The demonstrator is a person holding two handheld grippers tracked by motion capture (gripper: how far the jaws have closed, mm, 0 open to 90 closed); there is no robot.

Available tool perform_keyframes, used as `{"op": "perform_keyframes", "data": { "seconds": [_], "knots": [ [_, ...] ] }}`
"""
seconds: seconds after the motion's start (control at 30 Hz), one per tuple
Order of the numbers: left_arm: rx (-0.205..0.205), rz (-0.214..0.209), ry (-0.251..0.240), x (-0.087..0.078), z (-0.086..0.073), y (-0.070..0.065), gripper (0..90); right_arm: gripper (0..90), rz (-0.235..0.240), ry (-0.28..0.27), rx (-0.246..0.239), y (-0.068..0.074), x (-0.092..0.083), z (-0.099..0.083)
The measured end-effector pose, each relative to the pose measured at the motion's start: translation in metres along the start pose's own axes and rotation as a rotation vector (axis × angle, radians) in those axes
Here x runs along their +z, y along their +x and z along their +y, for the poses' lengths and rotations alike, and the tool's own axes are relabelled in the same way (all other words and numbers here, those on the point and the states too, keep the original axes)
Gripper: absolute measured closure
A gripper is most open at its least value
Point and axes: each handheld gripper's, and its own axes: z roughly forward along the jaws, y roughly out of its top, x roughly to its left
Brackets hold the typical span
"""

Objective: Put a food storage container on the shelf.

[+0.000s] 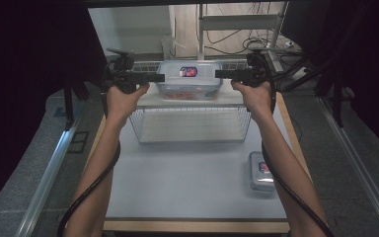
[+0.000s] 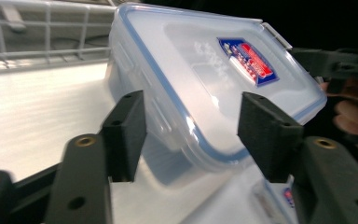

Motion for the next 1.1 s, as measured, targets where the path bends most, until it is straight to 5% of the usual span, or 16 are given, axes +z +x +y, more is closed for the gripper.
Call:
{"op": "perform_keyframes", "data": {
  "seconds": [0.33,0.67,0.93,1.1],
  "knots": [
    [0.094,0.002,-0.093,-0.018,-0.013,-0.014,42.9,57.3,-0.052,-0.017,-0.149,0.015,-0.012,-0.003],
    [0.201,0.005,-0.129,-0.035,-0.059,-0.026,40.6,89.5,-0.035,-0.031,-0.295,0.036,-0.032,-0.038],
    [0.35,0.107,-0.092,-0.032,-0.102,-0.042,20.9,89.9,-0.038,0.052,-0.33,0.034,-0.01,-0.058],
    [0.378,0.113,-0.077,-0.03,-0.123,-0.047,17.7,89.9,-0.053,0.053,-0.317,0.028,-0.005,-0.057]
  ]
}}
